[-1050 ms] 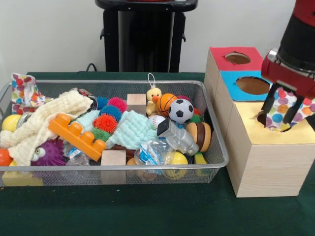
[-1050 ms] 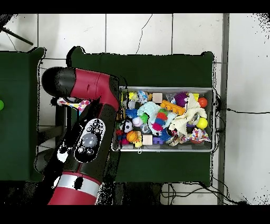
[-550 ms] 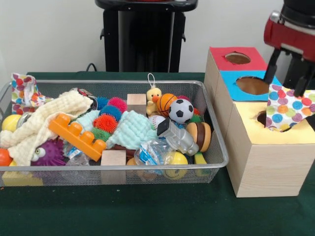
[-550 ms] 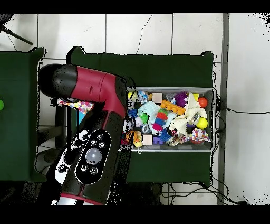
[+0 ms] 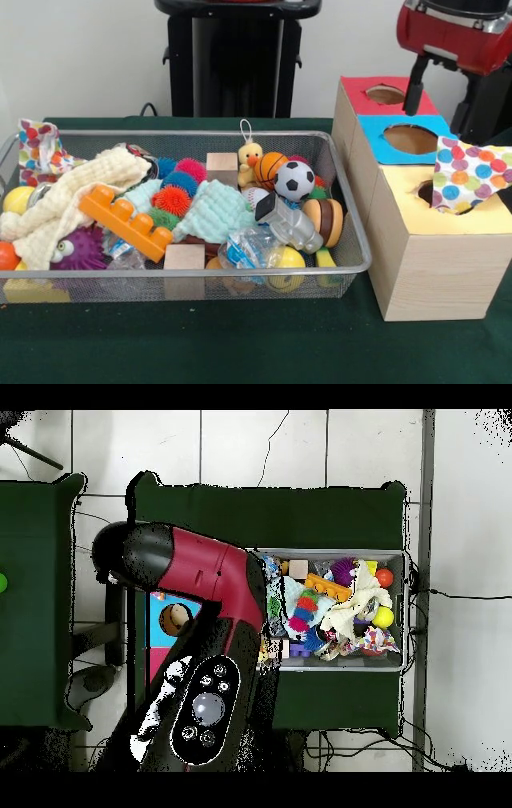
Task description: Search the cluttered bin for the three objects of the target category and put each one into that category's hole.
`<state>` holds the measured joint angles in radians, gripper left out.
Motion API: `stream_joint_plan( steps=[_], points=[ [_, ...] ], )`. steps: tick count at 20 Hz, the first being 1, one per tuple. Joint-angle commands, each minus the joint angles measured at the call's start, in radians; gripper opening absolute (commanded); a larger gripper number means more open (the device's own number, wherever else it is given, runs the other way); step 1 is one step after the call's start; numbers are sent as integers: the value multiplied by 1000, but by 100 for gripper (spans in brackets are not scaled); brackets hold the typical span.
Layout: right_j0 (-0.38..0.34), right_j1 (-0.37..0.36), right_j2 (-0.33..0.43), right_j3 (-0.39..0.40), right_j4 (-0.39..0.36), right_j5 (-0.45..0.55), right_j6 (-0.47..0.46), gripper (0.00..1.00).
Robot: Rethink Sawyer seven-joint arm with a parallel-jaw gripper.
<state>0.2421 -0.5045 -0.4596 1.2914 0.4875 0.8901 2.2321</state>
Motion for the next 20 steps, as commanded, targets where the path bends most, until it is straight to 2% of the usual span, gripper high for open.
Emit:
stream_joint_plan(
  steps=[1, 9, 10, 16, 20],
  points=[
    [-19, -11, 159, 208, -31, -92, 17, 100],
    [-25, -24, 172, 219, -34, -63, 45, 100],
    [-29, -24, 178, 218, -39, -50, 47, 0],
    [-25, -44, 173, 231, -48, -59, 47, 0],
    [-27, -29, 170, 191, -48, 5, 75, 0]
  ],
)
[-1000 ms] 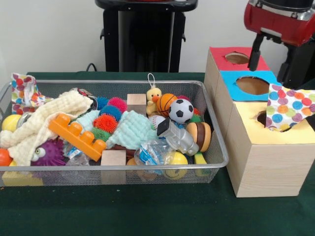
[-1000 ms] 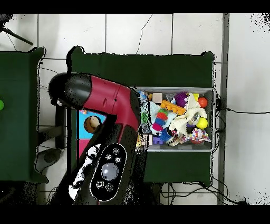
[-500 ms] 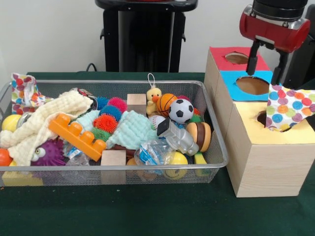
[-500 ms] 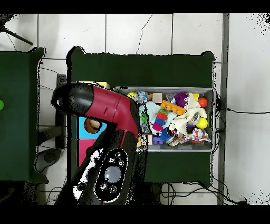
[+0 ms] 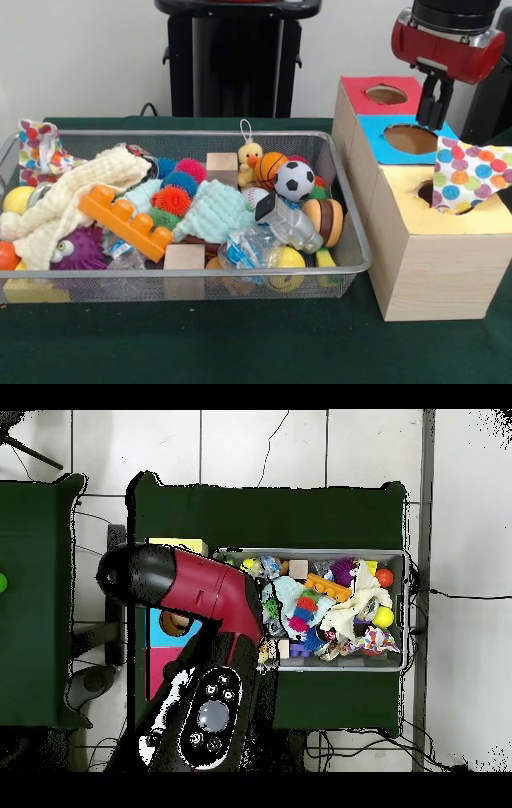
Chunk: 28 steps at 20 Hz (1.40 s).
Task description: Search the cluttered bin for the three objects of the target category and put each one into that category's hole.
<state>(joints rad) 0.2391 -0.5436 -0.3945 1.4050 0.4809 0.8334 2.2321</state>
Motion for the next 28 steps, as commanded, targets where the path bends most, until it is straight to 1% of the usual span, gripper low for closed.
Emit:
stream_joint_plan(
  steps=[1, 6, 11, 13, 20, 24, 28],
  points=[
    [-24, 14, 107, 72, -40, 68, 81, 0],
    [-16, 31, 113, 62, -27, 47, 118, 0],
    [0, 85, 106, -7, -18, 55, 192, 0],
    [0, 109, 108, -30, -15, 52, 204, 0],
    [-4, 184, 141, -46, 15, -28, 208, 0],
    [14, 224, 124, -80, 13, -39, 235, 0],
    [10, 251, 138, -109, 44, -49, 256, 0]
  ],
)
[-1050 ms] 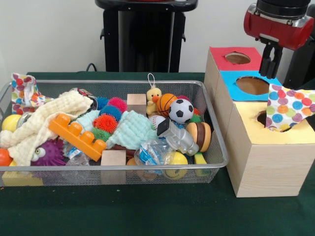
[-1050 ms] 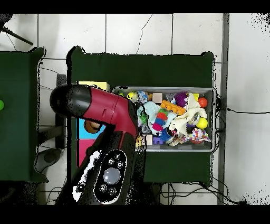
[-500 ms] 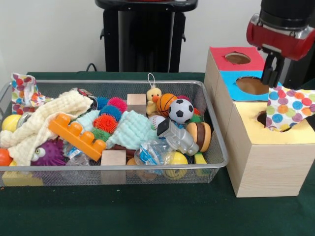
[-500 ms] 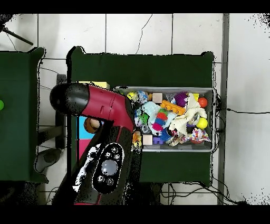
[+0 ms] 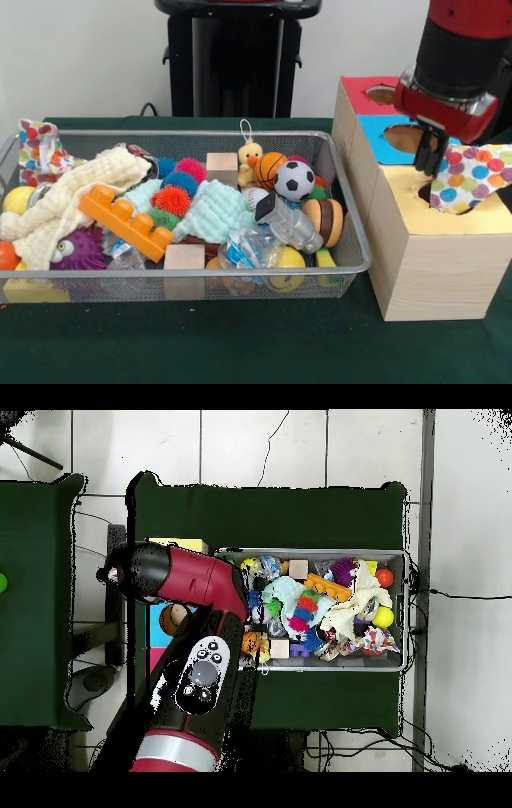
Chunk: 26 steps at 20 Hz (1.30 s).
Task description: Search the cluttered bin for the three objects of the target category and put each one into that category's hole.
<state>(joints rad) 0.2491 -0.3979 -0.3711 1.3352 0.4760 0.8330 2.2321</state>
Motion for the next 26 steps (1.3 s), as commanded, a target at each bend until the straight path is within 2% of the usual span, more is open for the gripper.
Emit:
stream_joint_plan(
  steps=[1, 5, 10, 15, 18, 24, 26],
  points=[
    [0, 109, 119, -51, 55, -43, 259, 0],
    [9, 108, 115, -90, 78, -8, 290, 0],
    [-5, 66, 115, -126, 101, 101, 292, 0],
    [-8, 41, 110, -133, 118, 119, 300, 0],
    [-22, 32, 114, -125, 117, 133, 263, 0],
    [-41, 35, 134, -20, 99, 12, 144, 0],
    [-49, 29, 155, 47, 87, -56, 83, 0]
  ],
)
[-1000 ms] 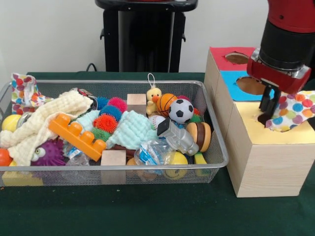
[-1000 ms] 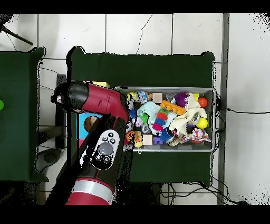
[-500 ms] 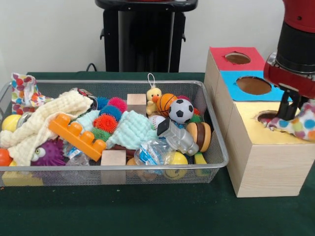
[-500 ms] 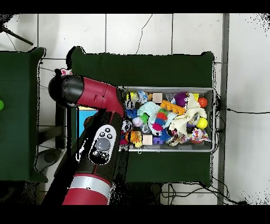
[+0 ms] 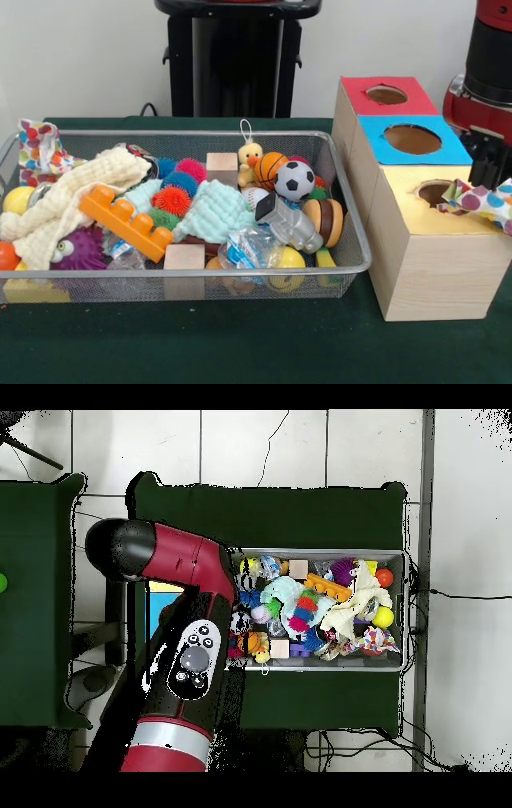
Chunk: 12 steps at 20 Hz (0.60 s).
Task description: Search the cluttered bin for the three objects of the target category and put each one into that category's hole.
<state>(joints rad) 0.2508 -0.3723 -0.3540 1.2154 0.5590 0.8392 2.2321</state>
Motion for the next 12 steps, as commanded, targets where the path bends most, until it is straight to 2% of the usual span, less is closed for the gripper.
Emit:
stream_joint_plan(
  steps=[1, 3, 5, 12],
  points=[
    [-53, -7, 151, 205, 0, -104, 60, 0],
    [-58, -21, 168, 265, -21, -175, 14, 0],
    [-64, -30, 174, 294, -54, -194, -20, 0],
    [-73, -43, 189, 347, -144, -253, -47, 0]
  ],
)
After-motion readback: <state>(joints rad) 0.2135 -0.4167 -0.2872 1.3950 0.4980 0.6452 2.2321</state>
